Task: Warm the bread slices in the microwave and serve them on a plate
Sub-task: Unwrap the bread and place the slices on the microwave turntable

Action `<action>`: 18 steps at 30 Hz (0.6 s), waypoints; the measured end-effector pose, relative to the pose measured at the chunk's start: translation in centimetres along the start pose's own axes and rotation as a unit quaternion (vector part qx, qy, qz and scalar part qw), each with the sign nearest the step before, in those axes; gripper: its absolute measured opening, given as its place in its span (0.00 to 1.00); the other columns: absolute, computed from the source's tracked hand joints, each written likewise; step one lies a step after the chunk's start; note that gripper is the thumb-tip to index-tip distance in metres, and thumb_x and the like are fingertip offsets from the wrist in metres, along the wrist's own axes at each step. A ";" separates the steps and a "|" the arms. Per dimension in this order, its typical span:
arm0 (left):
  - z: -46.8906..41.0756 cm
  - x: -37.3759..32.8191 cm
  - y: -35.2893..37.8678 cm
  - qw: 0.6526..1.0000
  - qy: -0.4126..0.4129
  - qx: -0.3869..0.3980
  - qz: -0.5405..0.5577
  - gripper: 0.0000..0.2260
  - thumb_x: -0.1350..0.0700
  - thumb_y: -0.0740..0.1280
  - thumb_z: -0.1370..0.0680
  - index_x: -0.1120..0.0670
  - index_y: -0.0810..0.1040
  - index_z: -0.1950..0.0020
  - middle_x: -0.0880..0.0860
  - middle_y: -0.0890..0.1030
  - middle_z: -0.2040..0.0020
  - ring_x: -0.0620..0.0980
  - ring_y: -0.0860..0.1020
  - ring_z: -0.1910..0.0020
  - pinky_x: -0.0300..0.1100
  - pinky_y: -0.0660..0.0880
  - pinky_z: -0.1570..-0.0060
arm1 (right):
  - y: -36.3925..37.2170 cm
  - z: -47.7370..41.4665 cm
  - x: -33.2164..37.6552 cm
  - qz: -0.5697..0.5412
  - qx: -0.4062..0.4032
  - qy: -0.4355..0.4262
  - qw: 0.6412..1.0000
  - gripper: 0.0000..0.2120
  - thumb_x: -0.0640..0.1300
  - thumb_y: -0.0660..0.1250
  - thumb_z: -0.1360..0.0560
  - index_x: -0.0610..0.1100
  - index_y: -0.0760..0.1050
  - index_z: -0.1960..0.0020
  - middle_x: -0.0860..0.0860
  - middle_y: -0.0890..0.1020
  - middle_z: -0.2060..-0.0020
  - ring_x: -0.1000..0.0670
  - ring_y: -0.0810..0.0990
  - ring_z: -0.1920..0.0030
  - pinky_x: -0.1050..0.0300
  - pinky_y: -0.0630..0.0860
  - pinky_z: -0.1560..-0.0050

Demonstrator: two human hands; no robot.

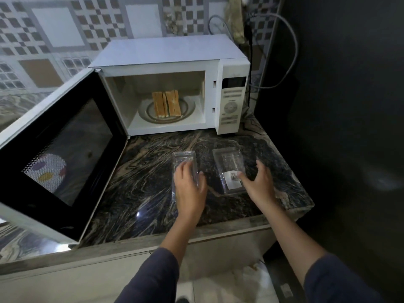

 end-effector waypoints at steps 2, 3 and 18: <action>-0.5 1.6 -0.4 0.999 -0.041 0.011 0.005 0.30 0.50 0.65 0.23 0.55 0.57 0.25 0.52 0.58 0.25 0.50 0.55 0.26 0.44 0.57 0.28 | 1.1 -0.2 0.6 -0.005 0.018 -0.017 1.000 0.42 0.56 0.68 0.28 0.46 0.48 0.23 0.46 0.54 0.24 0.45 0.54 0.25 0.47 0.59 0.29; -0.7 2.5 -0.2 0.997 -0.069 0.027 0.013 0.36 0.47 0.67 0.25 0.54 0.51 0.24 0.51 0.51 0.23 0.49 0.49 0.24 0.44 0.51 0.27 | 1.7 -0.4 0.8 -0.007 0.024 -0.020 0.999 0.45 0.56 0.69 0.29 0.46 0.46 0.23 0.47 0.51 0.24 0.46 0.51 0.24 0.47 0.57 0.28; -2.6 6.5 2.1 0.970 -0.218 0.096 0.056 0.40 0.50 0.78 0.36 0.56 0.63 0.29 0.56 0.71 0.32 0.54 0.72 0.35 0.45 0.71 0.38 | 5.5 -1.4 0.3 0.032 -0.016 0.018 0.999 0.40 0.51 0.77 0.36 0.43 0.60 0.32 0.43 0.71 0.35 0.41 0.72 0.37 0.48 0.75 0.44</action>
Point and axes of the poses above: each hand's wrist, its own z-axis away from the middle knuckle, its own y-axis out of the palm, x = y × z, the point moved 5 cm from there along -z, towards the middle knuckle
